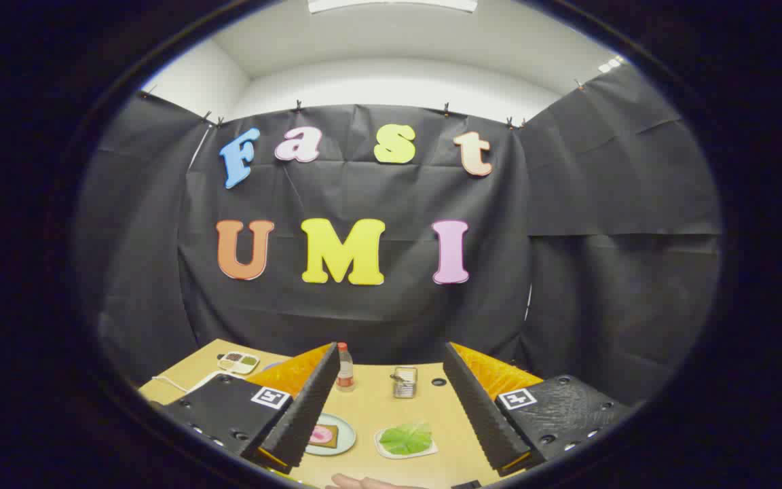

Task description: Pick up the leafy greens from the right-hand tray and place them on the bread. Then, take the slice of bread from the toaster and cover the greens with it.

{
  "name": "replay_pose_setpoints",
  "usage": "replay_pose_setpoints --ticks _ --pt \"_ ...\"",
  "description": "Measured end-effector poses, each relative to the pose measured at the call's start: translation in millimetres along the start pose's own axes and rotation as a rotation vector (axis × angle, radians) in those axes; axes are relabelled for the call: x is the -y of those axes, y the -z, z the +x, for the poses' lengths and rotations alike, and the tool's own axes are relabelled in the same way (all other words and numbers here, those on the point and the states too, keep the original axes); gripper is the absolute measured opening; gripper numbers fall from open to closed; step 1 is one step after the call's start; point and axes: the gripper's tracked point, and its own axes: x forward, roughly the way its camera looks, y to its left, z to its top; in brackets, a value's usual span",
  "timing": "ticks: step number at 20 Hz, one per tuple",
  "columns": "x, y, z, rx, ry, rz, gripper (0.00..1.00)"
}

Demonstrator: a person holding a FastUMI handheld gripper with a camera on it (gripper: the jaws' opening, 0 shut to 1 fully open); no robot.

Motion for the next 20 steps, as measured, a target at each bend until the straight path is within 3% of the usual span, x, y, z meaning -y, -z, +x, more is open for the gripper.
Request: replay_pose_setpoints --ticks 14,20 --pt "50.1 50.1 77.2 -0.085 -0.076 -0.014 0.95" --pt "66.2 130.7 130.1 -0.232 -0.080 -0.024 0.95"
